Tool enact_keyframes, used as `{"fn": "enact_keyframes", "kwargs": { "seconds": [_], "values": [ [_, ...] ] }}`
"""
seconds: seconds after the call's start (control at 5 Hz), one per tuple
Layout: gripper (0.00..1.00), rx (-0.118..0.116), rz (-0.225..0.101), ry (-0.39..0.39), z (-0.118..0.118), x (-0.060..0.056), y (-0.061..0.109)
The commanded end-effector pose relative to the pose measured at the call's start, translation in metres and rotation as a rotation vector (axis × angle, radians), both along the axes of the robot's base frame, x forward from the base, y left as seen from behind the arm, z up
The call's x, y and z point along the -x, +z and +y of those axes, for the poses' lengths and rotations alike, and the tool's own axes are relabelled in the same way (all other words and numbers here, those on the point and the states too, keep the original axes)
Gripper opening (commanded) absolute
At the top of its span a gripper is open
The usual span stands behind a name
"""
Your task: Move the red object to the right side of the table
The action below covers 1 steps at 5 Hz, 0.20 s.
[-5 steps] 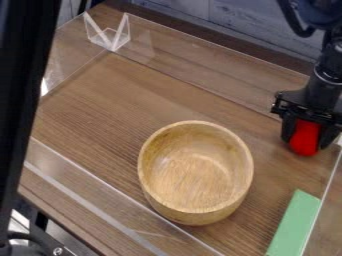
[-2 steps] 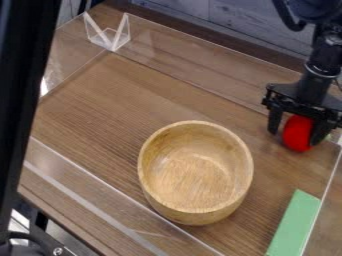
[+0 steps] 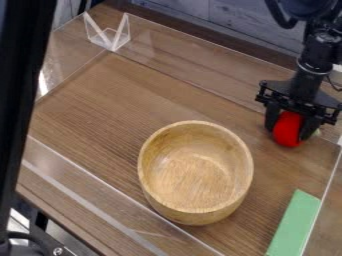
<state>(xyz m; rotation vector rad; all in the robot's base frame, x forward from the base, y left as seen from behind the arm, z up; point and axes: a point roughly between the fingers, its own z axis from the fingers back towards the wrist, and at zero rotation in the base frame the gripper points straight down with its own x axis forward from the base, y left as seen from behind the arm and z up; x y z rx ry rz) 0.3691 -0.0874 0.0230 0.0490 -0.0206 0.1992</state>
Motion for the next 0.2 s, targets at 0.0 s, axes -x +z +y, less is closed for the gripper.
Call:
{"fn": "enact_keyframes", "kwargs": {
  "seconds": [0.0],
  "values": [
    [1.0, -0.008, -0.029, 0.08, 0.0121, -0.0037, 0.0022]
  ]
}}
